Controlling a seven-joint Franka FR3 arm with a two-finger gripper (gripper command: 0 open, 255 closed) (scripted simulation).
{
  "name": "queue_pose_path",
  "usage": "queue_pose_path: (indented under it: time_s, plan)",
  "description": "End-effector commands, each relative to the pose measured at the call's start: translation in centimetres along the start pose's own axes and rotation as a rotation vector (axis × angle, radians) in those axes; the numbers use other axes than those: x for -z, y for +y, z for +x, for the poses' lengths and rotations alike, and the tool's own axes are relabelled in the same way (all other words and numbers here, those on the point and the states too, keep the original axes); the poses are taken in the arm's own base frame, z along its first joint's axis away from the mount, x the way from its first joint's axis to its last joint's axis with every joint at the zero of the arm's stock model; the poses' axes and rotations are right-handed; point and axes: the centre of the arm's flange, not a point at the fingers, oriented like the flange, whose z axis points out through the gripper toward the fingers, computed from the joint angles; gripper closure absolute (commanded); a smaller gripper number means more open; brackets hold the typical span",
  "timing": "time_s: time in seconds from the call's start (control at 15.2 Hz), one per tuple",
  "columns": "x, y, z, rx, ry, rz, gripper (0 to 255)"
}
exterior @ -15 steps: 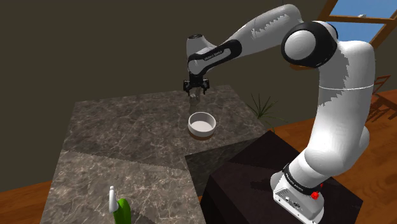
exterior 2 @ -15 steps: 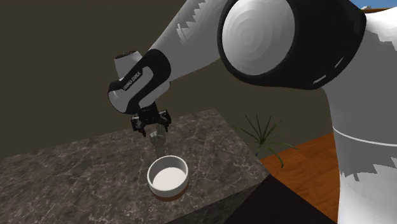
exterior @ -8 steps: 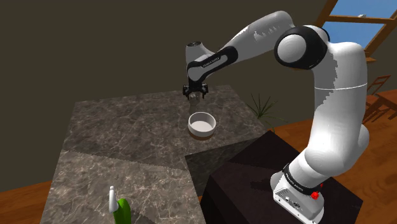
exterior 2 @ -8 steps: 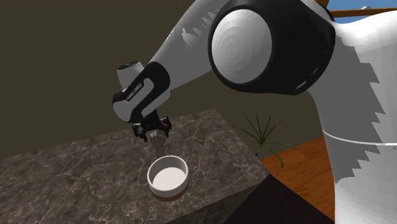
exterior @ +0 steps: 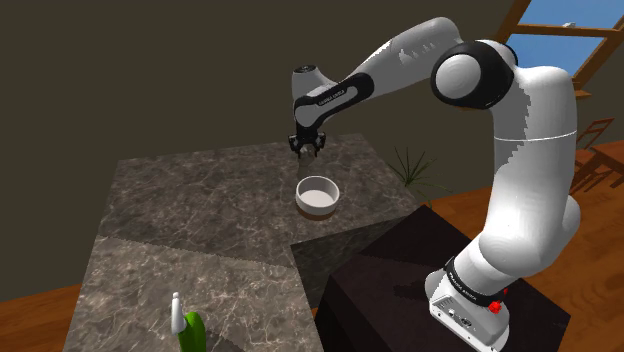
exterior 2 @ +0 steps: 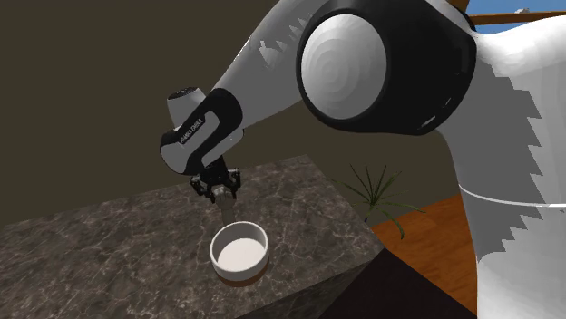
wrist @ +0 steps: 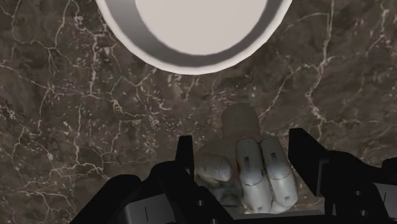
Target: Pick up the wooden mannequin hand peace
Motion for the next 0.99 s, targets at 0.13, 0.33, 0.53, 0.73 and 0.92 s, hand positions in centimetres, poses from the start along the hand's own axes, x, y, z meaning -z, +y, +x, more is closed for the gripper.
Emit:
queue_pose_path:
  time_s: [0.13, 0.33, 0.53, 0.73, 0.92]
  plan:
    - [0.3, 0.1, -0.1, 0.001, -0.002, -0.001, 255]
    - [1.9, 0.3, 0.0, 0.001, -0.002, -0.001, 255]
    - [3.4, 0.5, 0.0, 0.001, -0.002, -0.001, 255]
    - [5.0, 0.7, 0.0, 0.001, -0.002, -0.001, 255]
    - [6.6, 0.9, 0.1, 0.001, -0.002, -0.001, 255]
